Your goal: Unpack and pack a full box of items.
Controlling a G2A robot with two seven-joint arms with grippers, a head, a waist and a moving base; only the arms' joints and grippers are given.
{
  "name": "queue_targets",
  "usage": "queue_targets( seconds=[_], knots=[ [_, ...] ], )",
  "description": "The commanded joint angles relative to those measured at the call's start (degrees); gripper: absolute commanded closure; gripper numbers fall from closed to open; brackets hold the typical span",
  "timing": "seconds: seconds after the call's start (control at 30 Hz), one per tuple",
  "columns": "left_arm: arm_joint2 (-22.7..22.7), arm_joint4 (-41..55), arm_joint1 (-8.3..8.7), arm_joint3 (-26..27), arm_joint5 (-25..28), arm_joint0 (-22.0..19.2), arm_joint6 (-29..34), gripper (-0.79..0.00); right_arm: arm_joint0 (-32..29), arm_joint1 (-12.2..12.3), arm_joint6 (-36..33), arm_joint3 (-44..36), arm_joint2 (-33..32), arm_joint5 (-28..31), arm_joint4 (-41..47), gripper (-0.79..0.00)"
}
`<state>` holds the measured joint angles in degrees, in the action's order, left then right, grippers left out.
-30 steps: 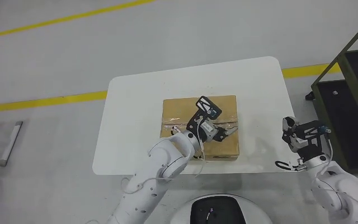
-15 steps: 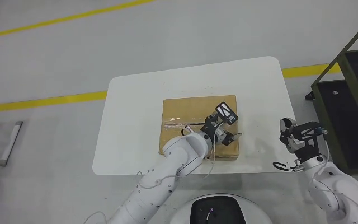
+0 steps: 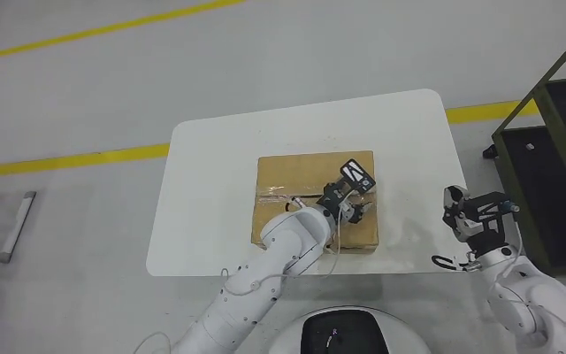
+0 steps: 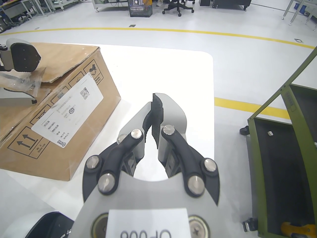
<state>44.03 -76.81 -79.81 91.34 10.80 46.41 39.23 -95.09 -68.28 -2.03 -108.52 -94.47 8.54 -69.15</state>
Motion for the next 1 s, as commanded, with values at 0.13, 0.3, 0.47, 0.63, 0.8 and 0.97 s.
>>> queue_targets(
  seconds=[0.13,0.3,0.47,0.63,0.8,0.97],
  knots=[
    [1.16,0.45,-0.13,0.88,-0.66,1.24,-0.17,-0.154,0.2,-0.05,-0.19,-0.13,0.14,0.16,0.0,0.0],
    [3.13,-0.39,0.1,3.2,-1.28,2.44,0.3,-0.102,0.7,-0.1,-0.46,-0.83,0.28,0.53,0.39,0.0],
    [6.45,0.93,0.56,7.02,-2.1,5.05,-0.08,-0.003,2.28,-0.12,-1.25,-2.22,0.6,2.93,3.35,0.0],
    [9.96,-1.02,1.26,10.77,-2.59,7.66,-0.41,0.0,4.93,-0.18,-2.95,-3.52,2.15,5.44,6.61,0.0],
    [14.88,-3.28,2.21,14.89,-3.3,11.11,0.79,0.0,7.76,-0.37,-4.77,-3.22,6.39,6.61,5.77,0.0],
    [21.42,-6.6,3.34,19.55,-3.92,15.26,2.08,0.0,10.64,-0.61,-6.43,-1.79,11.74,8.18,2.58,0.0]
  ],
)
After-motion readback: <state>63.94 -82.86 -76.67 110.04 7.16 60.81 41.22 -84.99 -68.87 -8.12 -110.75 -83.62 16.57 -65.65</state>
